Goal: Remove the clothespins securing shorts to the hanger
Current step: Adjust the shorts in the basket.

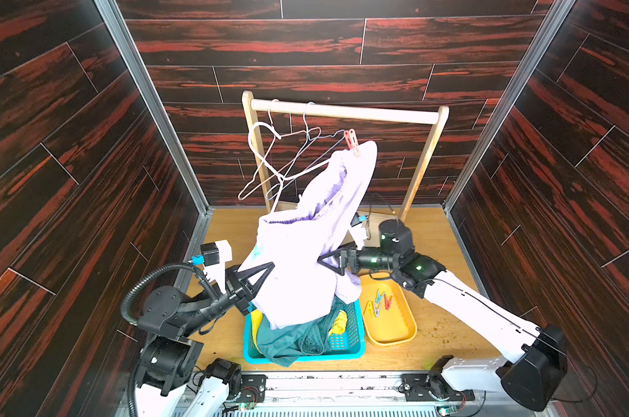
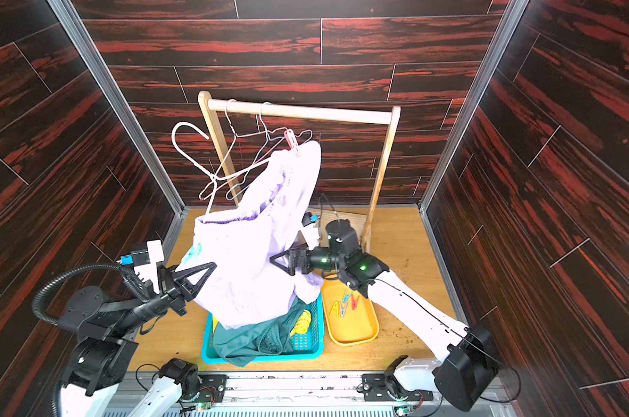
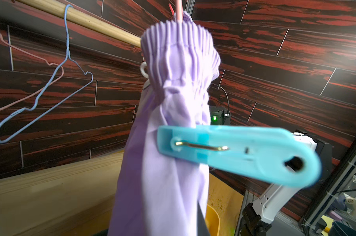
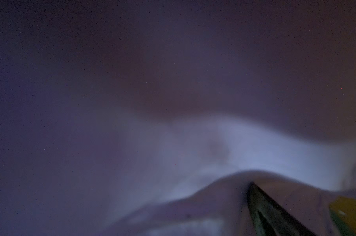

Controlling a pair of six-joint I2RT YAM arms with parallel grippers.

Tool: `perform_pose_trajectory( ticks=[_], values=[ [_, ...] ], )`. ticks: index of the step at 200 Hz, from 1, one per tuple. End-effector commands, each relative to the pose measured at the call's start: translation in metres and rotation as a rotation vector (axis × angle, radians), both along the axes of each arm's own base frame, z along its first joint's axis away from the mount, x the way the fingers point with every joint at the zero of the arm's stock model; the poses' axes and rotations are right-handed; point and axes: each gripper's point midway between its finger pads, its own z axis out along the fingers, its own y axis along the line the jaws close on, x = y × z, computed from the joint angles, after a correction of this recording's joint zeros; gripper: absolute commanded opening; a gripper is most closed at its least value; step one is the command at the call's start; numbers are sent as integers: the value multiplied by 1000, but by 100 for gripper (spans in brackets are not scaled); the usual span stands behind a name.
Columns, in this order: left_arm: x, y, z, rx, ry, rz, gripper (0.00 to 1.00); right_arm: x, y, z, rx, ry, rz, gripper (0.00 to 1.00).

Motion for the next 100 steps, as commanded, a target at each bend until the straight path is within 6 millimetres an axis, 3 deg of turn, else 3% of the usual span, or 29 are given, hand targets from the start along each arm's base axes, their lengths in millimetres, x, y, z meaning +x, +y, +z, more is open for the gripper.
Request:
perform_pose_trajectory(
  ticks=[1,62,100],
  values=[
    [-31,6,21,4,-95,-7,0,-6,15,1,15,-12,12,98],
    [-75,18,7,2,-83,0,0,-46,48,-11,24,-30,75,98],
    [-93,24,-7,-4,-55,3,0,-67,61,-32,21,-22,76,98]
  ],
)
